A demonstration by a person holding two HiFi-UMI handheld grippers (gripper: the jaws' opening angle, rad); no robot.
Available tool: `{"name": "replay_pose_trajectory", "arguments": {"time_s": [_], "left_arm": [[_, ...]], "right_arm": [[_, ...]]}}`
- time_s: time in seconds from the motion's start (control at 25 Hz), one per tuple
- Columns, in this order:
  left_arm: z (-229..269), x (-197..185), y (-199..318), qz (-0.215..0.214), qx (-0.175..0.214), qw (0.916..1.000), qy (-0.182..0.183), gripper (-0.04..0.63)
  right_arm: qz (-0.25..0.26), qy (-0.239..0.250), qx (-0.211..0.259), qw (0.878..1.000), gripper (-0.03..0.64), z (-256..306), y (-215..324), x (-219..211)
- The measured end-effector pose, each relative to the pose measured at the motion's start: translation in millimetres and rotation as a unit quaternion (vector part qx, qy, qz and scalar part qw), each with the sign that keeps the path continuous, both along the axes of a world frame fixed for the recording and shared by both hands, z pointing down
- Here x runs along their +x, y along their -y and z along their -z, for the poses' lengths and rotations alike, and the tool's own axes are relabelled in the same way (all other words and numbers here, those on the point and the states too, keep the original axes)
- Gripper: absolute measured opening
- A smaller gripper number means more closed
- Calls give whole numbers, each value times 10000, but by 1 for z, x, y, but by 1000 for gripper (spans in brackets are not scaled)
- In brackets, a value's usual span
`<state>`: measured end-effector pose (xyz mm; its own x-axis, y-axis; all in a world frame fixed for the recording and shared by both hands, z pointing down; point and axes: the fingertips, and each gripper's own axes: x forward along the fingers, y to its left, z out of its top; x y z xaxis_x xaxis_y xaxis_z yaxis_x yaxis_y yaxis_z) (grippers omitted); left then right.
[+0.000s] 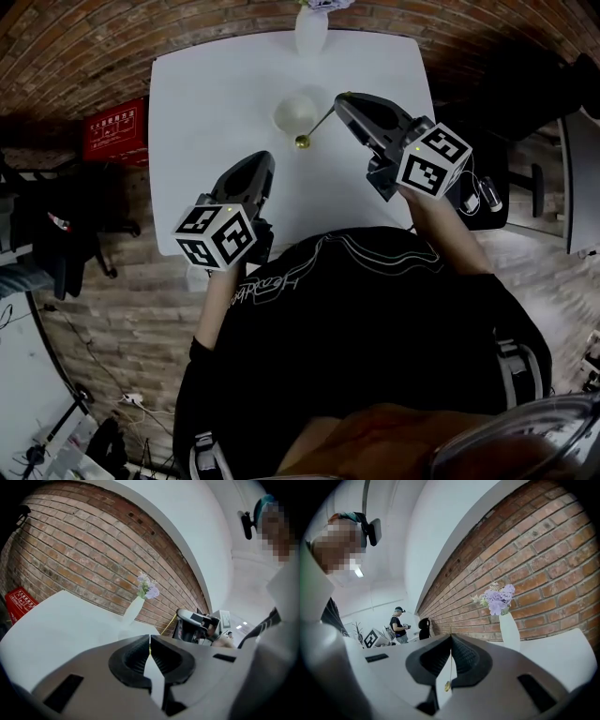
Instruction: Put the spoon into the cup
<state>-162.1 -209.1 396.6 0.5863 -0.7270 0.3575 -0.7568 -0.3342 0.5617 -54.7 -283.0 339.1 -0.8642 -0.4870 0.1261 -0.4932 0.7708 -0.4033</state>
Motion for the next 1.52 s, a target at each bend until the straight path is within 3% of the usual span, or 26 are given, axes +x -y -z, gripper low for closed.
{"name": "replay_pose_trajectory", "arguments": {"time_s": [0.48,0.96,1.52], "left_arm": [[-28,-14,32,36,-348,9994,0,9],[-63,-5,35,164,-621,9979,66,9],[-87,-19,45,291,-885,9956,66,9]], "right_arm": [[-43,-149,-280,9995,0,-38,53,-18],[152,-400,-432,9982,0,-82,61,-14],[467,-616,-577,9953,0,-122,66,-35]]}}
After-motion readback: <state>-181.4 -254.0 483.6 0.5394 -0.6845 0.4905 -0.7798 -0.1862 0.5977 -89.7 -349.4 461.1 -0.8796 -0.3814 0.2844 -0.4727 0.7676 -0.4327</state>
